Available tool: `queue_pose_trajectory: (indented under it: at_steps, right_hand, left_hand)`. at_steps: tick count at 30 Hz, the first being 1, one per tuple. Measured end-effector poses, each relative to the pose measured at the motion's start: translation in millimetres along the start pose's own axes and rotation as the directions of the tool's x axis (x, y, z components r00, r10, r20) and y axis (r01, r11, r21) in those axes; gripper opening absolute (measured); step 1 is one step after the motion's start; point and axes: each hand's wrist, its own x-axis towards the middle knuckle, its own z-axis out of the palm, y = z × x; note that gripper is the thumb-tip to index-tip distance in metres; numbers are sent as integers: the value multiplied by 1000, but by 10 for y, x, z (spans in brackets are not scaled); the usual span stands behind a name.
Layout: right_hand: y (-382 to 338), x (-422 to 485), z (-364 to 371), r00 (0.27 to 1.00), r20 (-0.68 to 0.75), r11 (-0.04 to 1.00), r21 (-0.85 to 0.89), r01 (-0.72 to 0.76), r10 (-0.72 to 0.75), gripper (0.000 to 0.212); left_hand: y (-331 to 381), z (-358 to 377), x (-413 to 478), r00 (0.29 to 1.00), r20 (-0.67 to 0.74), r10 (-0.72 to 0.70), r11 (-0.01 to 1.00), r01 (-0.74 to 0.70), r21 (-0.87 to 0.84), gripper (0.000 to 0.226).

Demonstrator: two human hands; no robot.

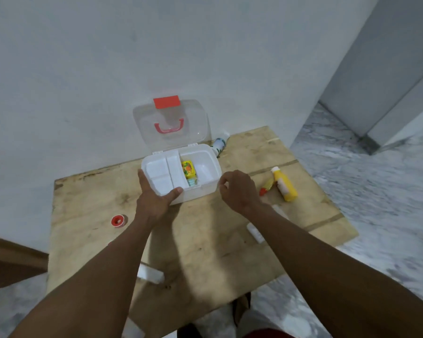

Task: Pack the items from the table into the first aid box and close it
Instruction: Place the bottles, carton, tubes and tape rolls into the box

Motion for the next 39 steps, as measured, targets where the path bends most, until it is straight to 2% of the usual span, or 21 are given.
queue_pose_trajectory:
  at_steps: [4,6,9,14,17,24,28,35,37,39]
  right_hand:
    - [249,-189,-13,997,50,998,-35,-56,58,28]
    - [410,-250,-39,988,141,992,-121,-44,61,34]
    - [719,-309,-58,957,279,956,-293,2,84,44]
    - [1144,-456,-81,896,399,919,-394,-24,194,64]
    - [1291,-472,-72,900,406,908,-417,27,159,66]
    - [1370,-389,-39,921,384,919,-383,91,68,55]
    - [1235,-317,-117,959,285,956,-280,86,-3,59]
    - [689,9,-457,998,-29,981,-185,-55,50,60]
    - [510,107,-476,990,-143,987,-160,-34,11,61]
    - [328,217,-465,980,-190,991,-134,27,-53,61]
  left_hand:
    - [-19,2,0,1000,2,3,1000,-3,4,117]
    - [-23,-2,9,1000,14,-5,1000,5,-2,117]
    - [-19,2,23,1000,13,-14,1000,14,-20,119]
    - [14,6,-10,1000,7,-14,999,15,-36,120]
    - [46,-16,-32,1000,15,-18,999,18,-47,127]
    - [56,8,-41,1000,7,14,999,-14,-36,120]
    - [32,23,-28,999,3,33,999,-33,-34,113]
    - [50,34,-54,999,30,24,996,-21,-81,115]
    - [49,26,-49,1000,23,14,996,-12,-91,119]
    - [58,20,-54,1000,19,-7,994,9,-105,122]
